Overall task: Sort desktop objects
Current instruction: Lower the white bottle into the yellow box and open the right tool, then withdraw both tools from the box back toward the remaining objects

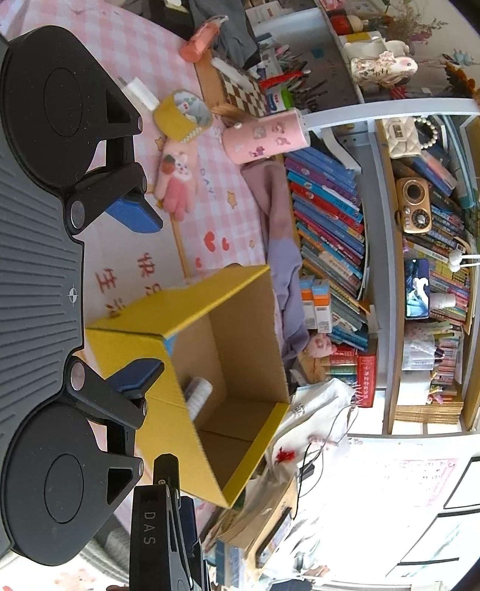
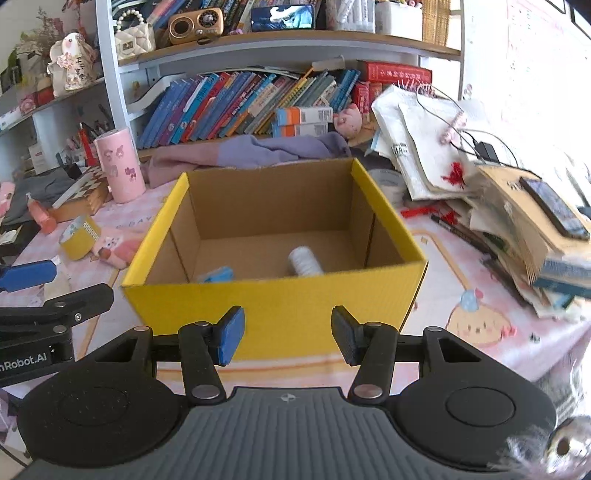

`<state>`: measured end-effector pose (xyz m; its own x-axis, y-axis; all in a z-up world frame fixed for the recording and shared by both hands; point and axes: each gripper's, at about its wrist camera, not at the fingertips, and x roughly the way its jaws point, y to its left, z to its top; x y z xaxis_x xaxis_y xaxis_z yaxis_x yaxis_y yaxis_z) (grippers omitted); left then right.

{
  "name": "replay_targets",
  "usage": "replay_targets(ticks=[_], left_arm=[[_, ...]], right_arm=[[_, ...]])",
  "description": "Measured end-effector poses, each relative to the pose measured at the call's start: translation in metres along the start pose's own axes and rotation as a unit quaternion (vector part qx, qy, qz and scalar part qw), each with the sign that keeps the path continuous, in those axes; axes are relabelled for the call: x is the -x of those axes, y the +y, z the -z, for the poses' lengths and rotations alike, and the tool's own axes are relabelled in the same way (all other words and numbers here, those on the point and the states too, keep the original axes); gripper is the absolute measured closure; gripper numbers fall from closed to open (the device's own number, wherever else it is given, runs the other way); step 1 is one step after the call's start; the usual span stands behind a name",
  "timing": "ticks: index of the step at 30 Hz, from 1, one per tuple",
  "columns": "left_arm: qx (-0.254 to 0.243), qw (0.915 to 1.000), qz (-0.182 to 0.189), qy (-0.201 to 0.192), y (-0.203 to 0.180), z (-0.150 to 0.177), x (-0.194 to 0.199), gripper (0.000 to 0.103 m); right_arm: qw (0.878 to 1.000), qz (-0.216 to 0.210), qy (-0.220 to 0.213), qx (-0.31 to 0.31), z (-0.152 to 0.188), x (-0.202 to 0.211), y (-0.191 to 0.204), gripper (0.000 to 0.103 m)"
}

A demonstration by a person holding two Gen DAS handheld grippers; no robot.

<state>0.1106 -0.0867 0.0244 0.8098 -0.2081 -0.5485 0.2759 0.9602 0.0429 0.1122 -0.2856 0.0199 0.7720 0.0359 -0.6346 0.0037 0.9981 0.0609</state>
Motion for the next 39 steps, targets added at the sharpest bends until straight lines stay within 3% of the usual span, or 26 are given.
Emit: replay_targets(ticks=[24, 39], left_arm=[[-0.024, 0.9986, 0.030, 0.036, 0.074, 0.049, 0.050, 0.026], [0.021, 0.9986, -0.013, 0.047, 0.124, 0.069, 0.072, 0.025]], right_arm=[[0.999, 0.010, 0.030, -0.027, 0.054, 0.031, 0.098, 0.053], [0.998, -0.032, 0.048, 0.013, 0.059, 0.025, 0.154, 0.050]])
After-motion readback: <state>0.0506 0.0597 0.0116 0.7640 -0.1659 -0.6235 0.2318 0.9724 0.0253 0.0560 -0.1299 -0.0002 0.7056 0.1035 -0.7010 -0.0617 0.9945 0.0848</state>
